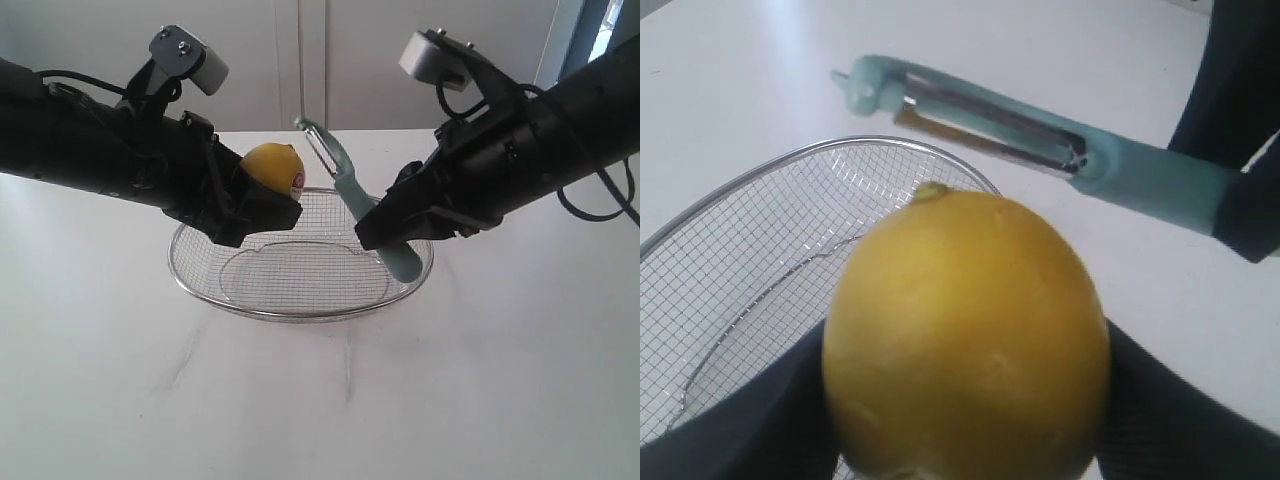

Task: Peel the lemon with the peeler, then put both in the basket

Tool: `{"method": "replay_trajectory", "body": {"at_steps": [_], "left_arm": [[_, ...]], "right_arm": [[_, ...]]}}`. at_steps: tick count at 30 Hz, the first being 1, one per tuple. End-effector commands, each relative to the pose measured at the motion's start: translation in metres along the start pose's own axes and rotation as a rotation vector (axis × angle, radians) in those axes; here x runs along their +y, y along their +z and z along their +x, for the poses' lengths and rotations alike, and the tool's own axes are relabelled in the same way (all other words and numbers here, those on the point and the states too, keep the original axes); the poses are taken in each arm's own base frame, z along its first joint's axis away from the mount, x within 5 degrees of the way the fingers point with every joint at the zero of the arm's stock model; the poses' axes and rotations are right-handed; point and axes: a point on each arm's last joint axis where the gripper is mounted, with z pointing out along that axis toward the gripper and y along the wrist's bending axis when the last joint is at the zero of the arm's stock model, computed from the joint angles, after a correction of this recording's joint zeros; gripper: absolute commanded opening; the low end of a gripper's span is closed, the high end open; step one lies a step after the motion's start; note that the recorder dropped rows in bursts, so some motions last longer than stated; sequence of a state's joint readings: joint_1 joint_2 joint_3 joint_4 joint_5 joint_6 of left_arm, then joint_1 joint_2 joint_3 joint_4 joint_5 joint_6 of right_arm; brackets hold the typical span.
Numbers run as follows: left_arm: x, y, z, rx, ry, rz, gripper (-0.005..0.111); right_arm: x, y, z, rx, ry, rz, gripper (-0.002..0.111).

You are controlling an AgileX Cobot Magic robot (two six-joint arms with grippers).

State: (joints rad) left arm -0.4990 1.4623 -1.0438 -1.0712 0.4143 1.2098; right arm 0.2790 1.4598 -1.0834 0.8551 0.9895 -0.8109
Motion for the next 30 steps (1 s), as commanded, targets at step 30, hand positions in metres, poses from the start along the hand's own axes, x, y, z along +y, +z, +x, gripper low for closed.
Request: {"method": "replay_trajectory", "body": {"at_steps": [30], "left_arm": [[-0.002, -0.002, -0.004, -0.023, -0.02, 0.012, 0.0]], "right_arm": [[-0.004, 0.029, 0.005, 0.067, 0.057, -0.063, 0.0]]}}
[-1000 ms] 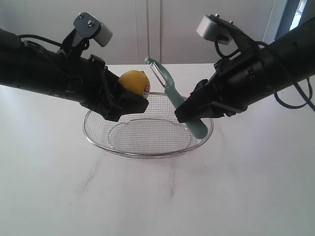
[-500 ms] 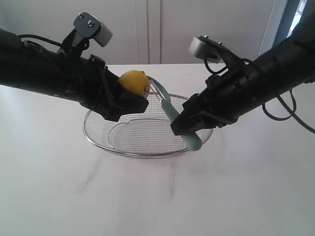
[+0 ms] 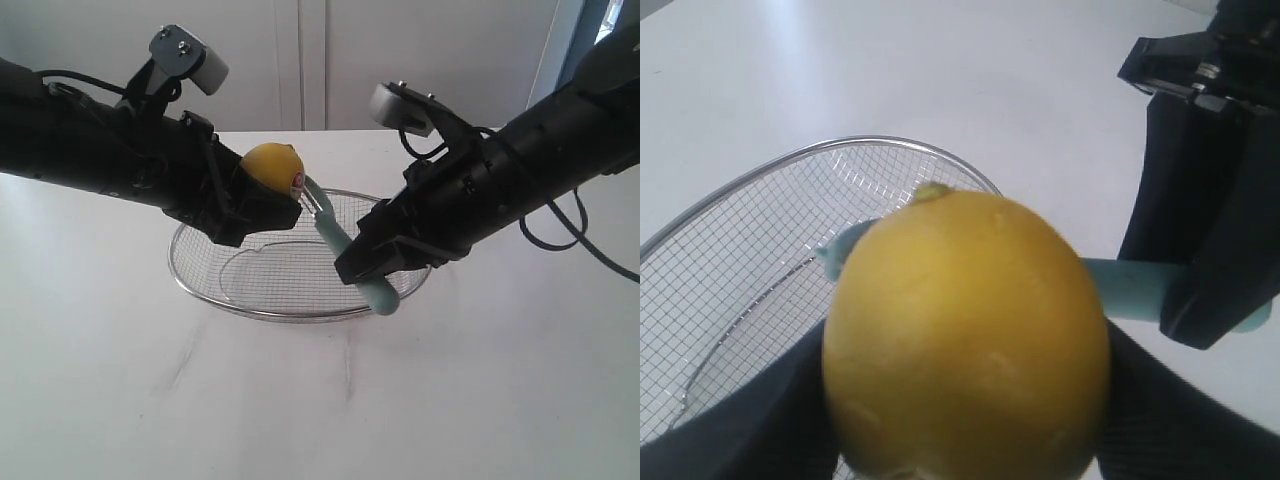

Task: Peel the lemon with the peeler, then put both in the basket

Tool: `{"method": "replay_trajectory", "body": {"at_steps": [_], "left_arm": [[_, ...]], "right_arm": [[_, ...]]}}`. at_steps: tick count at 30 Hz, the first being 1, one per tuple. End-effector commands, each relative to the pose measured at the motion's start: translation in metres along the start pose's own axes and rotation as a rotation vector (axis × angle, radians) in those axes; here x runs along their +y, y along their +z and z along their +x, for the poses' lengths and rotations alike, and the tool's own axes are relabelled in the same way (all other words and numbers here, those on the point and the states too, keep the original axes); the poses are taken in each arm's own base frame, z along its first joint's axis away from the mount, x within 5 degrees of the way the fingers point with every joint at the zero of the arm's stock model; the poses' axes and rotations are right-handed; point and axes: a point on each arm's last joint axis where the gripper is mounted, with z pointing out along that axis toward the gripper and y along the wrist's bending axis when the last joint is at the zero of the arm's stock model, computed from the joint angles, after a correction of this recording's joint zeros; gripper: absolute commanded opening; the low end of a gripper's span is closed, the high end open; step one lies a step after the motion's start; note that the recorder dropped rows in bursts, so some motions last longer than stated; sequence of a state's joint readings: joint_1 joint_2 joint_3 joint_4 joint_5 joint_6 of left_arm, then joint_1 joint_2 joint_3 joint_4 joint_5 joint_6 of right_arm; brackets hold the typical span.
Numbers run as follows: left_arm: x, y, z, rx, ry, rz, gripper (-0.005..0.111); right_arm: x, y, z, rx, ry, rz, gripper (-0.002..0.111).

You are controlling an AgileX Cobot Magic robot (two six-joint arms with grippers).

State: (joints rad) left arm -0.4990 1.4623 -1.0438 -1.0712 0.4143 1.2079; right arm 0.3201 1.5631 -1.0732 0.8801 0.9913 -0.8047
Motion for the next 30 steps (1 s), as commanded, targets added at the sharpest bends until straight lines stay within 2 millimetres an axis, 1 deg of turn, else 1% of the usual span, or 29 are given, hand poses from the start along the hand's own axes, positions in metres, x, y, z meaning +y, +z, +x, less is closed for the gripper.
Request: {"method": "replay_trajectory", "body": {"at_steps": [1, 22, 25, 30], "left_arm": [[-0.002, -0.002, -0.004, -0.023, -0.018, 0.01, 0.0], [-0.002, -0.002, -0.004, -0.024, -0.018, 0.008, 0.0], [-0.002, -0.002, -0.004, -0.024, -0.018, 0.008, 0.0], [-0.002, -0.002, -0.004, -0.024, -0.018, 0.008, 0.0]], "right_arm": [[0.007, -0.008, -0.001, -0.027, -0.013, 0.0, 0.0], [0.026, -0.033, -0.003, -0.119, -0.084, 0.047, 0.0], [0.026, -0.034, -0.003, -0.12, -0.085, 0.047, 0.0], [0.022, -0.034, -0.003, -0.116, -0.09, 0.098, 0.0]]}}
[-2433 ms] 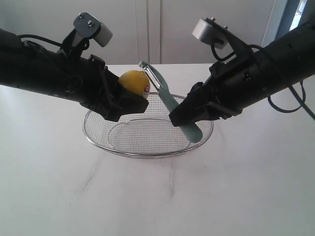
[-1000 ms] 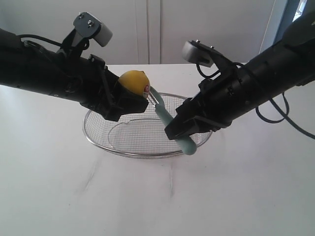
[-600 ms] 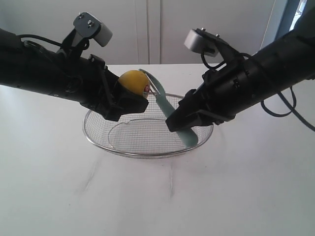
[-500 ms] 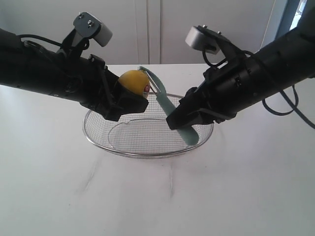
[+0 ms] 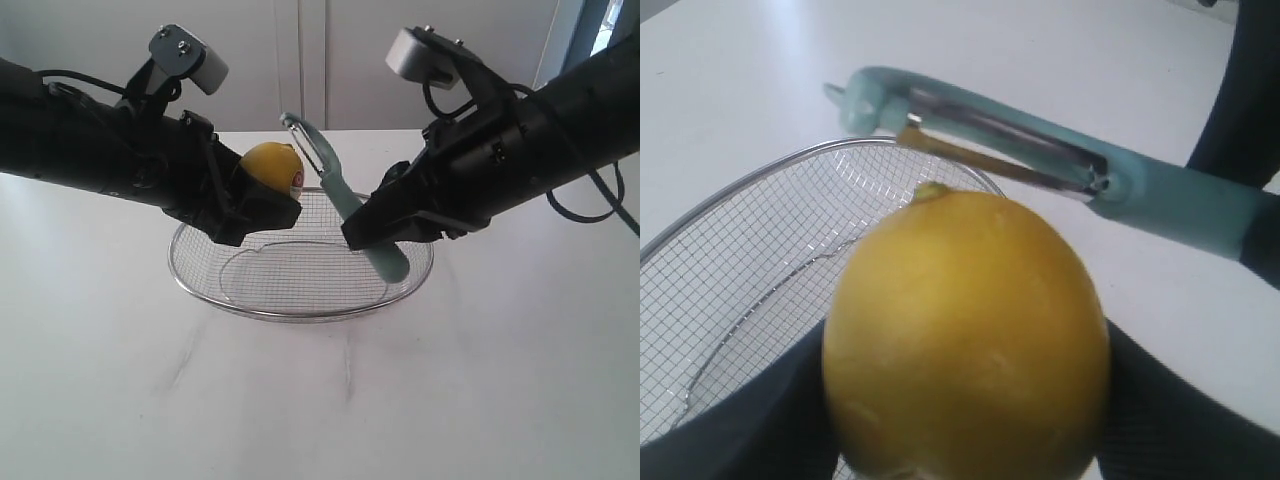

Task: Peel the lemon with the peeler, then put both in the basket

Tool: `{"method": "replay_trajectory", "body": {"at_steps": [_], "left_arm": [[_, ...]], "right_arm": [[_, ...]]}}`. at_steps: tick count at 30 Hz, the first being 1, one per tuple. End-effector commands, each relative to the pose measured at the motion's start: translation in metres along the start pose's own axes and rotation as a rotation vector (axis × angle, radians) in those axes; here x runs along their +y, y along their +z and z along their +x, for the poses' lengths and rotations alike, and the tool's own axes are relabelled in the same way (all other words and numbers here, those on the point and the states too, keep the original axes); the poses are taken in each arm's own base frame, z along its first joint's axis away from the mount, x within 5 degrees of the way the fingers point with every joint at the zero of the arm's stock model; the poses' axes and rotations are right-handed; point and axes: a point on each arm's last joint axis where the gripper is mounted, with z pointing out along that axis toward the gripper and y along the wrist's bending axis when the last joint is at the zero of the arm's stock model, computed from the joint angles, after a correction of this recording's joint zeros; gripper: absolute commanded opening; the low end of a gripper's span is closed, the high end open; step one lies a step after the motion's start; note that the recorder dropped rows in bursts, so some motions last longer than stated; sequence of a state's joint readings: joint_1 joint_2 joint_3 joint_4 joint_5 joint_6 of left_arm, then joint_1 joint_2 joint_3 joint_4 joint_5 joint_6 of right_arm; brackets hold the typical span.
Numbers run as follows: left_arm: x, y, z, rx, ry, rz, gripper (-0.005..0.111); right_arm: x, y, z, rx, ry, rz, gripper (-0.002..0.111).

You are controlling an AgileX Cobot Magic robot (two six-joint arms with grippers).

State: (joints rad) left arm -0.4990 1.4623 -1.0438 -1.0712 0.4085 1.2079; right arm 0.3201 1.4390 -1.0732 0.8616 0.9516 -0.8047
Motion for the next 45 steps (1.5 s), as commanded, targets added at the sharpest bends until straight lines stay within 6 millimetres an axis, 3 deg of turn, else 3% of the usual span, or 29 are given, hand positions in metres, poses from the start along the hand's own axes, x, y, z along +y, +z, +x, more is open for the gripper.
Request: {"method": "replay_trajectory", "body": {"at_steps": [1, 10, 18, 34, 45], "left_arm": [[-0.002, -0.002, -0.004, -0.022, -0.018, 0.014, 0.0], [-0.002, -0.002, -0.004, -0.022, -0.018, 0.014, 0.0], [-0.002, -0.002, -0.004, -0.022, -0.018, 0.014, 0.0], [-0.003, -0.002, -0.004, -0.022, -0.018, 0.016, 0.0], [-0.003, -0.002, -0.004, -0.022, -0.018, 0.016, 0.0]], "right_arm": [[-0.003, -0.002, 0.001, -0.001, -0.001, 0.049, 0.0], [-0.015, 0.016, 0.008, 0.066, 0.063, 0.029, 0.0], [-0.015, 0.02, 0.009, 0.079, 0.082, -0.011, 0.0], [-0.012, 0.019, 0.008, 0.066, 0.075, -0.036, 0.0], [0.003, -0.002, 0.003, -0.002, 0.023, -0.015, 0.0]]}}
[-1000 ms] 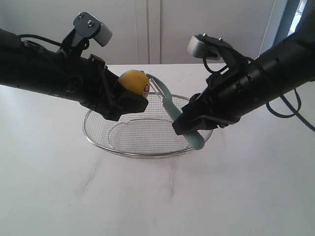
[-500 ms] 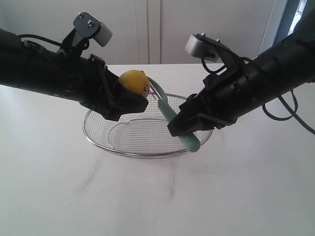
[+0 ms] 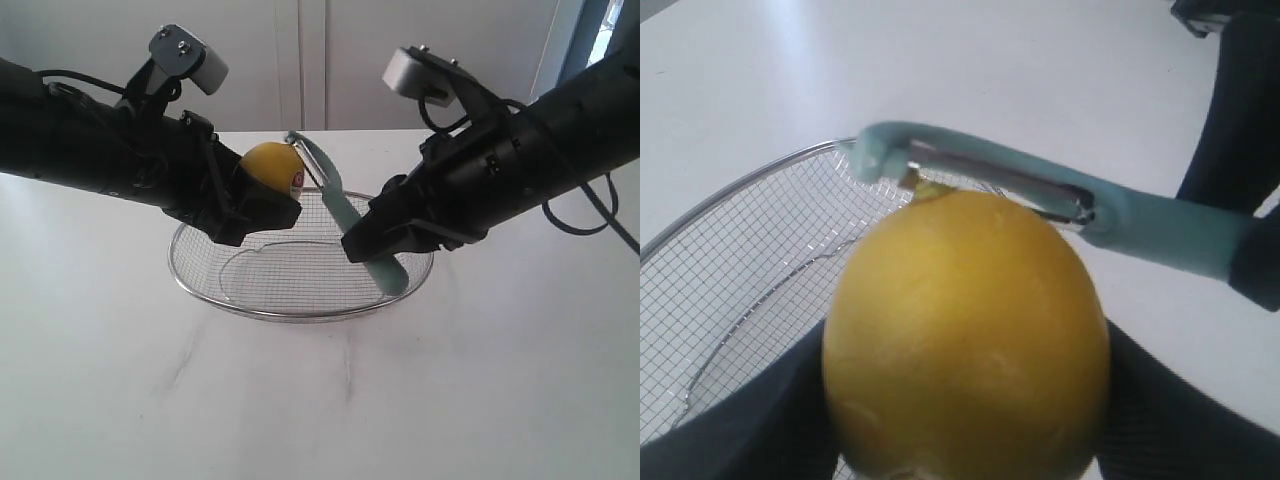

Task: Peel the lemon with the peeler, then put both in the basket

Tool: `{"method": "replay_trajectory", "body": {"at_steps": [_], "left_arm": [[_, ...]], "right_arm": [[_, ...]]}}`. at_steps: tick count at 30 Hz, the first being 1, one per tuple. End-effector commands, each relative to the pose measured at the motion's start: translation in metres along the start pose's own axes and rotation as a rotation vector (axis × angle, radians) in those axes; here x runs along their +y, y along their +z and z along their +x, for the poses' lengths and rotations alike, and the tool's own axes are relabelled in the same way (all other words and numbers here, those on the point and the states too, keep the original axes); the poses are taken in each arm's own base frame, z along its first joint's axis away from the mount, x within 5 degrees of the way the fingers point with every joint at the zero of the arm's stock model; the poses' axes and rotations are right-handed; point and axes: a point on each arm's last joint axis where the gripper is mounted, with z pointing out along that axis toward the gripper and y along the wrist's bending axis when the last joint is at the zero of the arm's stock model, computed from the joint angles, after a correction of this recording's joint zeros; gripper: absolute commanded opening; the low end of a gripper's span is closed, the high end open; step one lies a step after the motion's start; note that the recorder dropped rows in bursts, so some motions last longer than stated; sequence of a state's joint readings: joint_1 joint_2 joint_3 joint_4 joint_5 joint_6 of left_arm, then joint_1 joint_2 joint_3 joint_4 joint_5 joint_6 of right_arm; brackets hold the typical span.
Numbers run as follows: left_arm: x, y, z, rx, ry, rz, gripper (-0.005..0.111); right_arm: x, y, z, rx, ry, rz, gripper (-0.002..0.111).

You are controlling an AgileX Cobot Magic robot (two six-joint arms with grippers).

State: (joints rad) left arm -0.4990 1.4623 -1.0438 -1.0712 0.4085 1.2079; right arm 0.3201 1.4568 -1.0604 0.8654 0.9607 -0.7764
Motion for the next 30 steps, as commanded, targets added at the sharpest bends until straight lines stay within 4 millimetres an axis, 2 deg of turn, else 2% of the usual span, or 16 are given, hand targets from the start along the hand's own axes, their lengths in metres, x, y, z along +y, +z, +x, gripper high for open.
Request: {"method": "replay_trajectory", "body": {"at_steps": [1, 11, 18, 30], "left_arm": [[-0.003, -0.002, -0.004, -0.022, -0.018, 0.016, 0.0], [-0.003, -0.002, -0.004, -0.022, -0.018, 0.016, 0.0], [-0.003, -0.002, -0.004, -0.022, -0.018, 0.016, 0.0], [-0.003, -0.002, -0.004, -0.022, -0.018, 0.016, 0.0]], "right_arm": [[0.009, -0.01, -0.001, -0.035, -0.031, -0.001, 0.0], [0.006, -0.012, -0.001, -0.04, -0.035, 0.049, 0.0], [-0.013, 0.009, 0.002, 0.027, 0.034, 0.054, 0.0], [-0.011, 0.011, 0.002, 0.032, 0.056, 0.014, 0.0]]}}
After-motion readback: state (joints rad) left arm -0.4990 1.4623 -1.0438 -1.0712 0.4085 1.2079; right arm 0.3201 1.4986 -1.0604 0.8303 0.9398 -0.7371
